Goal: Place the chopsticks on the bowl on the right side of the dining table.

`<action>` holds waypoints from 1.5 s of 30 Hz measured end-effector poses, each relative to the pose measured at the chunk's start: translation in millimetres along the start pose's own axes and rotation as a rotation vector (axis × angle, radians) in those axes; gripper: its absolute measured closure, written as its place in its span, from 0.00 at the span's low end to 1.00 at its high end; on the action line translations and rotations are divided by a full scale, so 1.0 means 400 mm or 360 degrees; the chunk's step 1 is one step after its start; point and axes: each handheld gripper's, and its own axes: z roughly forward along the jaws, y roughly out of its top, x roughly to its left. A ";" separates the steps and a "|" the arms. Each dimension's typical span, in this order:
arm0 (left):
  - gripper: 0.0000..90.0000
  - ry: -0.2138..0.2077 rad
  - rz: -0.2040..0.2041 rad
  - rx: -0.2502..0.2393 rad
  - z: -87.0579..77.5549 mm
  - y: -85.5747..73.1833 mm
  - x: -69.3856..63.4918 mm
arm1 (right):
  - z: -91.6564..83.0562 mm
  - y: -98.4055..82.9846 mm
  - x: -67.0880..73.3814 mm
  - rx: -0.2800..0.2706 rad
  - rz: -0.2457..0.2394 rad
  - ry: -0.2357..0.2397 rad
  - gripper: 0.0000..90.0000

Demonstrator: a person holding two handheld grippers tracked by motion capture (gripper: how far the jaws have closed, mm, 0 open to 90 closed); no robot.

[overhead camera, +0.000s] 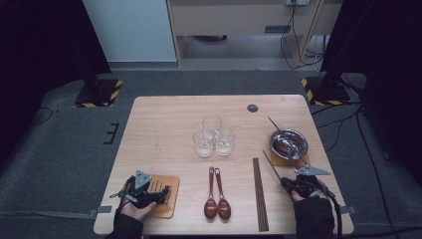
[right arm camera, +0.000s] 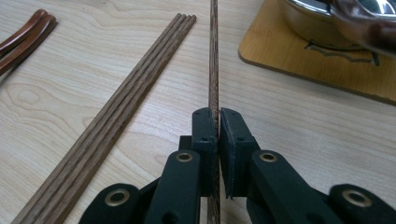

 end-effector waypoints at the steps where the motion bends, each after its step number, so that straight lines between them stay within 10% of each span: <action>1: 0.08 0.0000 0.0001 0.0000 0.000 0.000 0.000 | 0.001 0.001 0.001 0.0001 0.0008 0.0007 0.95; 45: 0.08 0.0000 0.0000 0.0000 0.000 0.000 0.000 | 0.031 -0.017 0.016 0.0059 -0.0036 -0.0069 0.95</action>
